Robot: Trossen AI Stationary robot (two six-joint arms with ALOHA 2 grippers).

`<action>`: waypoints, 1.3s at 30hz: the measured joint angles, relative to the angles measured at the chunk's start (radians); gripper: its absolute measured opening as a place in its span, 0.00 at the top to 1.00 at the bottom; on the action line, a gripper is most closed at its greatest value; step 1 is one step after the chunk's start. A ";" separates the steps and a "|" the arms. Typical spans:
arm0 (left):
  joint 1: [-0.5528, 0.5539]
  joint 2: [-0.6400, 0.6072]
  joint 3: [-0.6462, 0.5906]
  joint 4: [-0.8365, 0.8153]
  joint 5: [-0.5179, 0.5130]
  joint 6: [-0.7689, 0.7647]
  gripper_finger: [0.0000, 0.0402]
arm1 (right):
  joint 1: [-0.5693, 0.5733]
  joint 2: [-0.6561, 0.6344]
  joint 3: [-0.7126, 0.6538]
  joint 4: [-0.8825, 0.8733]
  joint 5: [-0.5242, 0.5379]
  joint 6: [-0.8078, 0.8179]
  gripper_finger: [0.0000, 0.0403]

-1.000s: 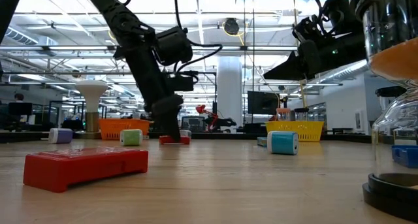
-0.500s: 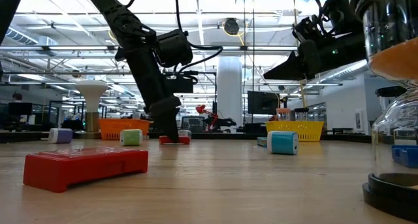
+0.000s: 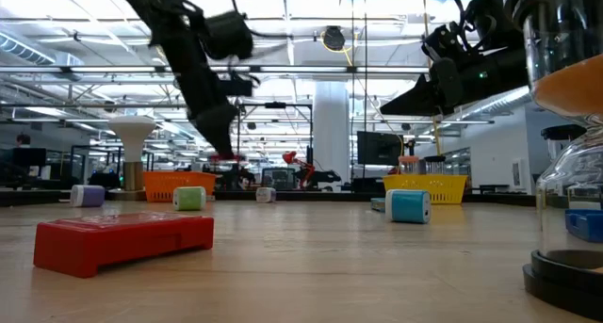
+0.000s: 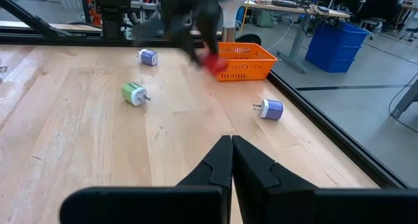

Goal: Pick & Place Office items
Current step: Put the top red digital clock into the orange bin

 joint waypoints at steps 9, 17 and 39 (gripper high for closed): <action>0.249 -0.204 0.001 -0.185 -0.022 0.203 0.61 | 0.000 0.000 0.000 0.001 0.000 0.000 1.00; 0.458 -0.125 0.000 -0.137 0.276 0.539 0.62 | 0.000 0.000 0.000 0.001 0.000 0.000 1.00; 0.567 0.042 -0.048 -0.089 0.365 0.765 0.62 | 0.001 0.000 0.000 0.001 0.000 -0.002 1.00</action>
